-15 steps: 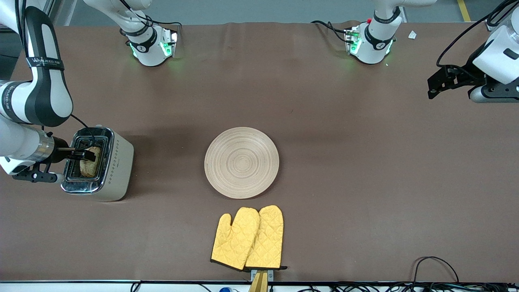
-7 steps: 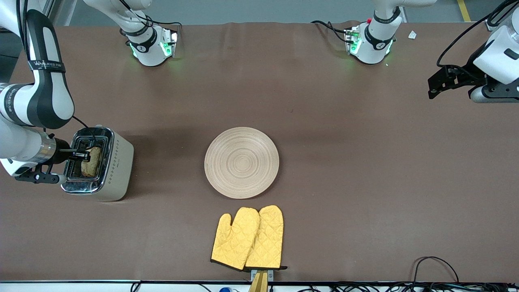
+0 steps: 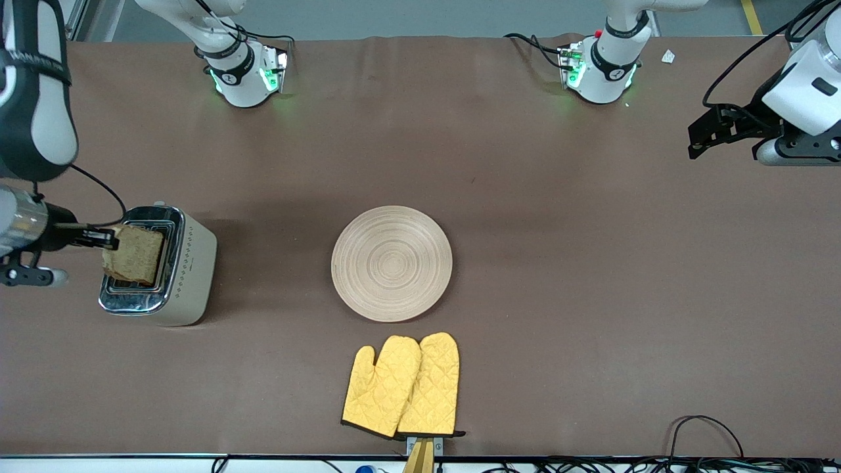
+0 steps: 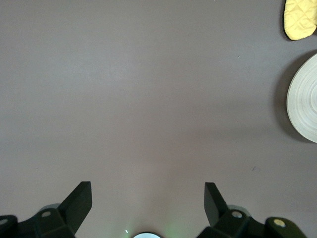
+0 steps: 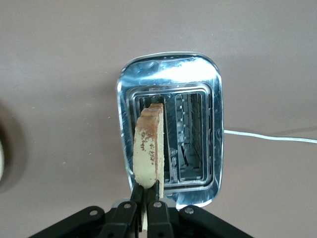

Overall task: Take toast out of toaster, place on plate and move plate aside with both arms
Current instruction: 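Grasp the toast with the right gripper and lift it from the toaster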

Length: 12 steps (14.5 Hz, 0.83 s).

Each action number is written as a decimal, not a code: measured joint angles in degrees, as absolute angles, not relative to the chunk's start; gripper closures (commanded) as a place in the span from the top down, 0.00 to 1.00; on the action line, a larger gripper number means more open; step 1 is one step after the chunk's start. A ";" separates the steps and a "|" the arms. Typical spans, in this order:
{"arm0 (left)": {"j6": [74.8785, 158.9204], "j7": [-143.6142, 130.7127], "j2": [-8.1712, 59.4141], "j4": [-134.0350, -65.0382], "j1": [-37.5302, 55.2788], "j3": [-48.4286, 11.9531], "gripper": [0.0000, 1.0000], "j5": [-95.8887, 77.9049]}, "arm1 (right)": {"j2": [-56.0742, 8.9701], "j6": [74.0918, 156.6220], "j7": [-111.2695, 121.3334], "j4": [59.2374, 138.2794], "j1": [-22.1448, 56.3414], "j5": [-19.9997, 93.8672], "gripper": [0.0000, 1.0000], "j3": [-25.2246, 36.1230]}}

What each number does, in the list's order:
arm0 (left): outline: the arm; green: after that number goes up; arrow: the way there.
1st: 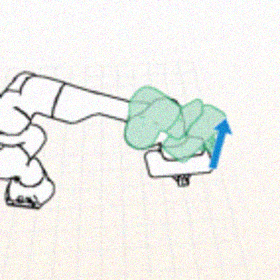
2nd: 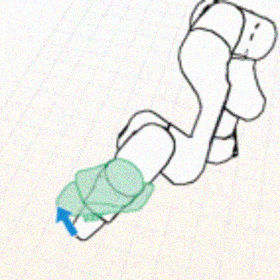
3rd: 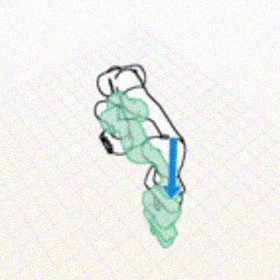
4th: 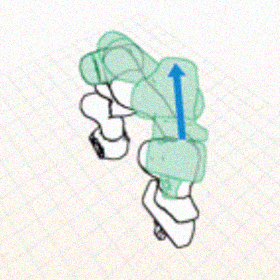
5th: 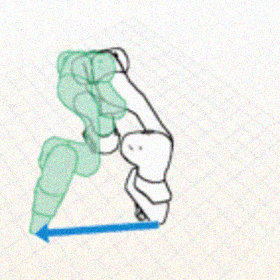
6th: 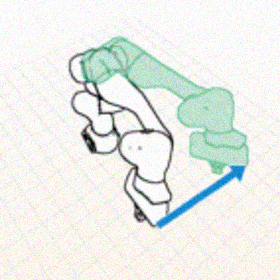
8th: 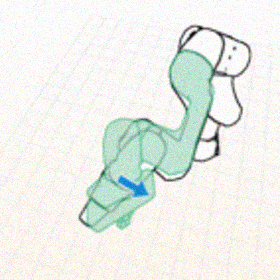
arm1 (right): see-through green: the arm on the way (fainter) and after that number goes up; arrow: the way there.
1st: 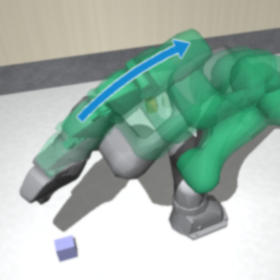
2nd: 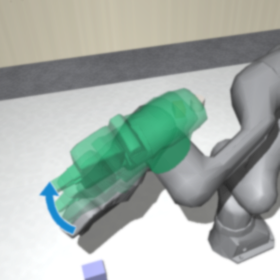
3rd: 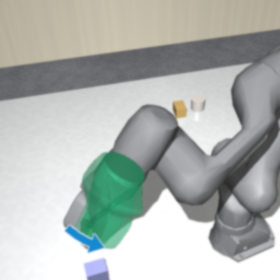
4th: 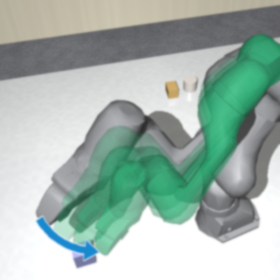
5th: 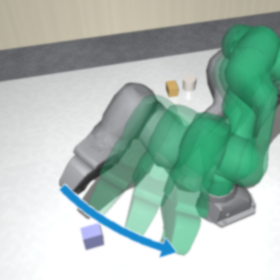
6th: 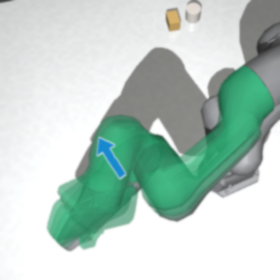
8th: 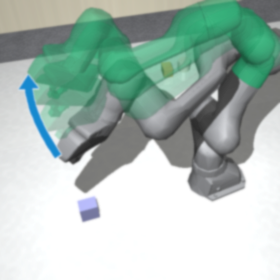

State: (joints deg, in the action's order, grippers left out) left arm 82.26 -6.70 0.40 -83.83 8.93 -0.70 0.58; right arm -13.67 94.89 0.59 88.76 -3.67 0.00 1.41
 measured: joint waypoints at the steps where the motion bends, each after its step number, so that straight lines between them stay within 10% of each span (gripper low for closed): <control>1: 81.89 -6.70 0.41 -83.83 8.95 -0.70 1.00 0.35 | -12.97 93.13 0.43 87.81 -3.16 0.48 0.00 1.23; 12: 81.57 -6.72 0.55 -83.86 8.87 -0.65 1.00 -4.79 | -12.75 99.23 -7.37 96.70 9.99 22.37 0.00 0.71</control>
